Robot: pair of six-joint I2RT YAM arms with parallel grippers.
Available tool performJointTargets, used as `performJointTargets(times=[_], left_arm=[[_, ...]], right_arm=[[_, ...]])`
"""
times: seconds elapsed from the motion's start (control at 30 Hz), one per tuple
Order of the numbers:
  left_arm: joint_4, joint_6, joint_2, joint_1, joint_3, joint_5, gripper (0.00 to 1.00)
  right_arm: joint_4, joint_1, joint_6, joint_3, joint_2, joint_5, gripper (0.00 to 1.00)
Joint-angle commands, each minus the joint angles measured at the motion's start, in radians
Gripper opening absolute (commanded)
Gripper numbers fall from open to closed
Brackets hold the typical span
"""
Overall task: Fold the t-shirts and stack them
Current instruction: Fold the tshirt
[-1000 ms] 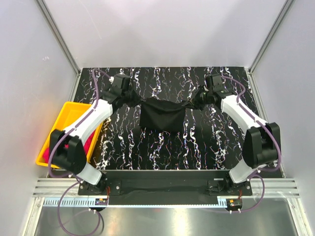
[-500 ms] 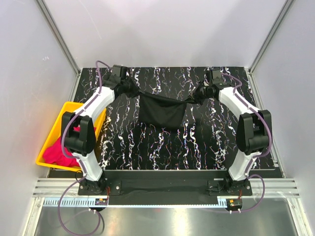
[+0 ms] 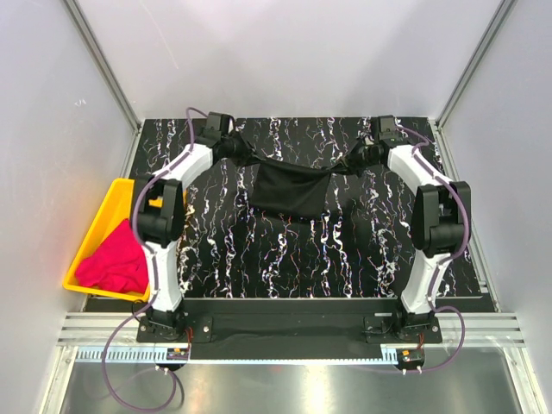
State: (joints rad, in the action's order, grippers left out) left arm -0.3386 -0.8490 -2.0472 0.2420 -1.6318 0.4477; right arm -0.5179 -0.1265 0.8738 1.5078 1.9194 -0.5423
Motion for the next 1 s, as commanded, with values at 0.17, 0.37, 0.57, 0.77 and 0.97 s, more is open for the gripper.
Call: performJointTargets(times=[0.17,0.37,0.57,0.77,0.97], left_arm=[[0.141,0.099,-0.241,-0.030,-0.250,-0.010,0.08],[0.004,0.182,-0.444,-0.079,-0.628,-0.062,0.27],[0.044,0.154,-0.297,-0.136,-0.453,0.011,0.69],[0.049,0.306,-0.014,-0.093,-0.101,-0.023,0.53],[0.078,0.344,0.252,-0.011,0.245,-0.104,0.61]], right_arm=[[0.094,0.086,-0.087,0.242,0.266,-0.010,0.25],[-0.003,0.160,-0.117,0.707,0.593,-0.125,0.55],[-0.100,0.153,-0.280,0.732,0.515,-0.134,0.68],[-0.016,0.100,-0.320,0.456,0.379,-0.120,0.67],[0.096,0.099,-0.286,0.419,0.420,-0.165,0.69]])
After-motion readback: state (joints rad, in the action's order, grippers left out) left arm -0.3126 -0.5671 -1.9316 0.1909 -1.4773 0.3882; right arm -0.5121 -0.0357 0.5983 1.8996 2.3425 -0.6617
